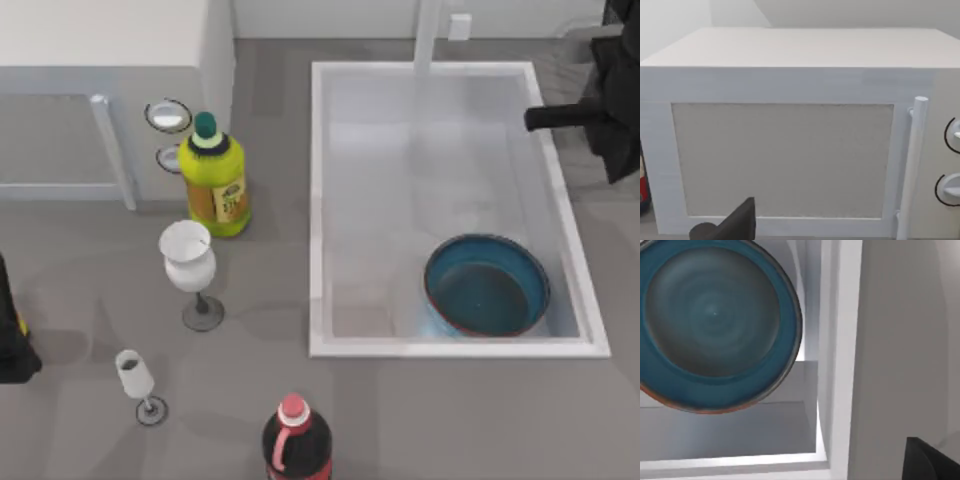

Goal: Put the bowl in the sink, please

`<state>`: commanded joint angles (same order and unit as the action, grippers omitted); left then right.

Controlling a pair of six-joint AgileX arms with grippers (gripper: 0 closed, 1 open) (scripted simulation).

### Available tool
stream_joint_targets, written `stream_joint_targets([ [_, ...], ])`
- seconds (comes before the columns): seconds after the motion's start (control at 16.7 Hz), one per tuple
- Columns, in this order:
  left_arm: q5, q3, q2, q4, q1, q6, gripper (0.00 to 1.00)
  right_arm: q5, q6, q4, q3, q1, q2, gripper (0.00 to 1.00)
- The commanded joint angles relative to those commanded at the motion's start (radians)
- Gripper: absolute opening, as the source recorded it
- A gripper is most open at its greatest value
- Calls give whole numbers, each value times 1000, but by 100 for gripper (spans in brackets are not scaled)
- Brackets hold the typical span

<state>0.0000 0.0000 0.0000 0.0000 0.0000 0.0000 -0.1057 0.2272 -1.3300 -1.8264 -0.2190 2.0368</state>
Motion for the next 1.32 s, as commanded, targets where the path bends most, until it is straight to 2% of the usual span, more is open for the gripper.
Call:
stream_joint_targets([
  [0.48,0,0,0,0,0,0,100,3,-2,-37,-32,-8,-18,0],
  [0.66,0,0,0,0,0,0,100,29,-9,-27,26,-86,-46,0],
  [1.02,0,0,0,0,0,0,100,134,-32,44,275,-421,-184,0],
  [1.32,0,0,0,0,0,0,100,225,-50,217,512,-765,-335,0],
])
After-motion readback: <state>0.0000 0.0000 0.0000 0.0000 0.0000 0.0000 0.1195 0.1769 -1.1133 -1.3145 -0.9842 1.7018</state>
